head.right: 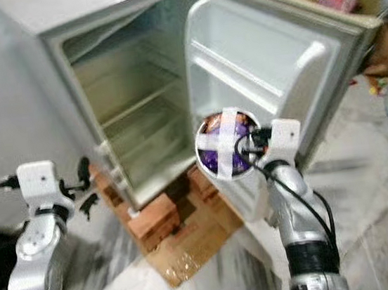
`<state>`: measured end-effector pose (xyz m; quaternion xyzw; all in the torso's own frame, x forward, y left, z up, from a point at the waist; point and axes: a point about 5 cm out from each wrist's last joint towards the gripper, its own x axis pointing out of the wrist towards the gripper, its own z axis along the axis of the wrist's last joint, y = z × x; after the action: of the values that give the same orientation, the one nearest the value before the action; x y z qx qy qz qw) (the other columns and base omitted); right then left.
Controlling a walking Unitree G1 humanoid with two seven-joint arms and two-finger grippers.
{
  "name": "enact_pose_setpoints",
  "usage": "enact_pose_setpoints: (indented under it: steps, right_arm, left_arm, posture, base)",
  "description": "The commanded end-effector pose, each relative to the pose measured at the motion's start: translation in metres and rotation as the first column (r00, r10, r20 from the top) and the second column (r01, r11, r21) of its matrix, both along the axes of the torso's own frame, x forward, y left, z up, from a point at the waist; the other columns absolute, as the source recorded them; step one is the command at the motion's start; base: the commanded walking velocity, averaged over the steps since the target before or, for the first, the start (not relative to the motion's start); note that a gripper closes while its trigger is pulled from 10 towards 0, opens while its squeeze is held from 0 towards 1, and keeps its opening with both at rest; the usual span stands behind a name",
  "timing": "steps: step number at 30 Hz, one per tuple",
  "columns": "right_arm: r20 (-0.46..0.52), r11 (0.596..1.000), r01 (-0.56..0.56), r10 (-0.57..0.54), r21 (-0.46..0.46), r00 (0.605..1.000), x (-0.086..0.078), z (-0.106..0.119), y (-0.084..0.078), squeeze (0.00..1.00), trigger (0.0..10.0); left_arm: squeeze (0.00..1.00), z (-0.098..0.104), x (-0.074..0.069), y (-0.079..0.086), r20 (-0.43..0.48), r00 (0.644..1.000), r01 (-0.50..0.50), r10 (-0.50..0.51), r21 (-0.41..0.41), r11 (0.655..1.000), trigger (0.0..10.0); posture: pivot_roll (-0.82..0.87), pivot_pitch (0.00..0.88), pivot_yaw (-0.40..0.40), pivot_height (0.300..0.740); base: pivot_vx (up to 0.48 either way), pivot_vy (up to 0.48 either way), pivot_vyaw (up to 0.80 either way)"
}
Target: Restocking fridge
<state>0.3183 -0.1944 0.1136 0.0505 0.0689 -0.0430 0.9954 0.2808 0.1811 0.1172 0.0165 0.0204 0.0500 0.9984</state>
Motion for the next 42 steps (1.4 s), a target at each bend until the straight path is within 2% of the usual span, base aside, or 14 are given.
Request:
enact_pose_setpoints:
  steps: [1,3,9,18,20,22,25,35,42]
  right_arm:
    - [0.016,0.992,0.121,-0.121,-0.028,0.993,-0.001,0.005,-0.024,0.00,10.0]
    - [0.041,0.980,0.196,-0.194,-0.047,0.980,-0.001,0.009,-0.037,0.00,10.0]
    - [0.067,0.965,0.251,-0.246,-0.070,0.967,-0.001,0.013,-0.049,0.00,10.0]
    - [0.081,0.994,0.105,-0.103,-0.022,0.991,-0.005,0.009,-0.022,0.00,10.0]
    - [0.075,0.997,0.080,-0.080,-0.003,0.994,-0.008,0.006,-0.018,0.00,10.0]
    - [0.083,1.000,0.019,-0.017,-0.023,0.996,-0.011,0.005,-0.009,0.00,10.0]
    - [0.098,1.000,-0.006,0.007,-0.017,0.995,-0.013,0.006,-0.003,0.00,10.0]
    - [0.098,1.000,-0.025,0.026,-0.013,0.995,-0.014,0.007,-0.002,0.00,10.0]
    - [0.101,0.996,-0.085,0.085,-0.006,0.991,-0.015,0.007,0.005,0.00,10.0]
  left_arm:
    - [0.00,-0.004,-0.002,0.000,-0.024,1.000,0.008,-0.008,0.007,1.000,10.0]
    - [0.00,-0.004,-0.002,-0.001,-0.026,1.000,0.007,-0.007,0.007,1.000,10.0]
    - [0.00,-0.004,-0.002,0.000,-0.025,1.000,-0.002,0.002,0.006,1.000,10.0]
    - [0.00,-0.001,-0.001,-0.002,-0.008,1.000,0.011,-0.011,0.013,1.000,10.0]
    - [0.00,-0.001,-0.002,-0.001,-0.008,1.000,0.008,-0.008,0.013,1.000,10.0]
    - [0.00,0.000,-0.001,0.000,-0.008,1.000,0.007,-0.007,0.013,1.000,10.0]
    - [0.00,0.000,-0.001,0.000,-0.009,1.000,0.006,-0.006,0.012,1.000,10.0]
    - [0.00,-0.001,-0.001,0.000,-0.011,1.000,0.003,-0.002,0.014,1.000,10.0]
    - [0.00,-0.003,-0.002,0.002,-0.022,1.000,-0.022,0.022,0.021,1.000,10.0]
  posture:
    - [0.00,0.030,-0.007,0.740]
    - [0.00,0.030,-0.007,0.740]
    - [0.00,0.030,-0.007,0.740]
    - [0.00,0.030,-0.005,0.740]
    - [0.00,0.030,-0.005,0.740]
    - [0.00,0.031,-0.003,0.740]
    - [0.00,0.031,-0.002,0.740]
    - [0.00,0.031,-0.004,0.740]
    - [0.00,0.030,-0.006,0.740]
  base:
    - [0.000,0.000,0.00]
    - [0.000,0.000,0.00]
    - [0.000,0.000,0.00]
    - [0.000,0.000,0.00]
    - [0.000,-0.315,0.00]
    - [0.000,-0.429,0.00]
    - [0.000,-0.428,0.66]
    - [0.000,-0.424,0.72]
    - [0.105,-0.341,0.00]
